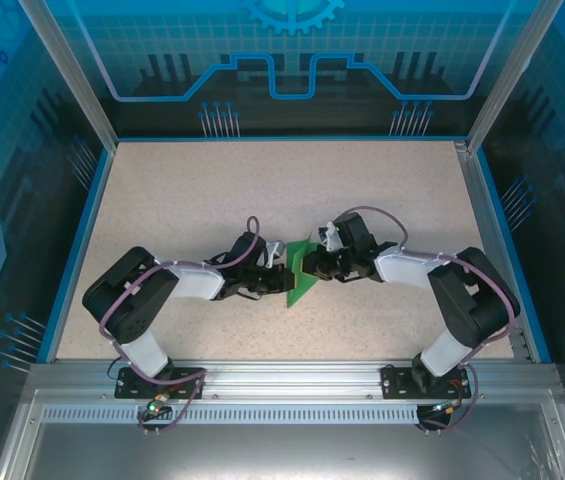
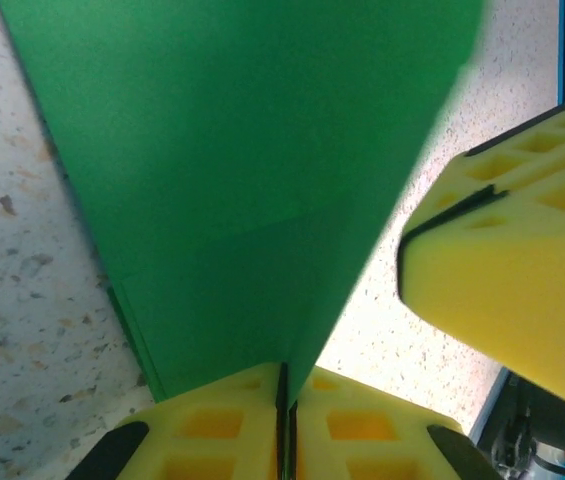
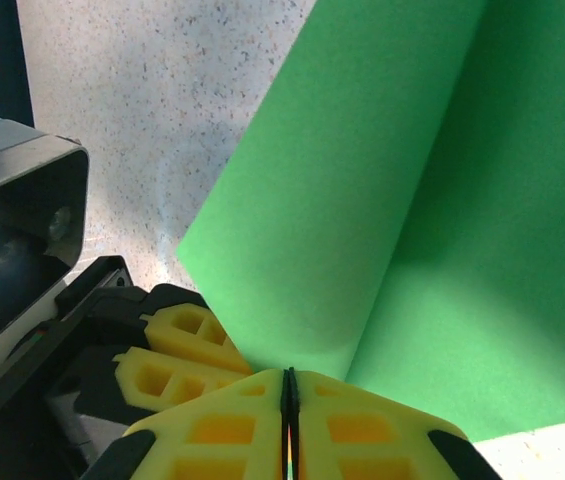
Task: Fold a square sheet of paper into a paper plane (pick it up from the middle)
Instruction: Fourth fold the wing at the center of the table.
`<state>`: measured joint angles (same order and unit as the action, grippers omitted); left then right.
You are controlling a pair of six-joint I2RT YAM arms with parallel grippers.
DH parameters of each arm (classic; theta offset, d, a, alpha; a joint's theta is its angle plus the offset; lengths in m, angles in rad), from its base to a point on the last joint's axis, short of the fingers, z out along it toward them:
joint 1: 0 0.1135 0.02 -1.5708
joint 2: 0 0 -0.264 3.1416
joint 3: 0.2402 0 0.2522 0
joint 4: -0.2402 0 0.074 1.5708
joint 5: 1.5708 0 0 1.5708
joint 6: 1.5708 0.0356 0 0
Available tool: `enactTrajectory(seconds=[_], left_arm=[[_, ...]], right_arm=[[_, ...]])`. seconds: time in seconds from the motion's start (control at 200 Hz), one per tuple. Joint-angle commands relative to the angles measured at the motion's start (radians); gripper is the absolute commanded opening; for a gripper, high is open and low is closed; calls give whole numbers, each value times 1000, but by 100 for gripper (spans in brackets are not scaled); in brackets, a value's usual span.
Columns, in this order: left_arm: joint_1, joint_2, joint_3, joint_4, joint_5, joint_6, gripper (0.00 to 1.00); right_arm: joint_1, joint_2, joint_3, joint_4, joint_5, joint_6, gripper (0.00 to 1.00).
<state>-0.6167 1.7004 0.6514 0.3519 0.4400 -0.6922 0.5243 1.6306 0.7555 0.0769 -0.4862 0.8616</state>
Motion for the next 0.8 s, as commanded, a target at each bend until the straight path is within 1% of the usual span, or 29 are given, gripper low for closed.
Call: enactTrajectory(seconds=[0.0, 0.22, 0.475, 0.6, 0.66, 0.795], left_arm=[[22, 29, -12, 50, 66, -25, 12], [34, 48, -10, 42, 85, -29, 12], [57, 72, -9, 51, 124, -30, 12], [61, 74, -1, 31, 129, -19, 16], [60, 67, -2, 15, 121, -11, 21], [59, 57, -5, 3, 114, -2, 27]], right_arm=[[20, 31, 36, 51, -16, 26, 10], [24, 75, 49, 83, -8, 54, 11], [26, 118, 59, 70, 35, 56, 11], [26, 127, 64, 64, 43, 53, 11], [26, 125, 65, 52, 53, 49, 11], [26, 126, 68, 49, 49, 50, 11]])
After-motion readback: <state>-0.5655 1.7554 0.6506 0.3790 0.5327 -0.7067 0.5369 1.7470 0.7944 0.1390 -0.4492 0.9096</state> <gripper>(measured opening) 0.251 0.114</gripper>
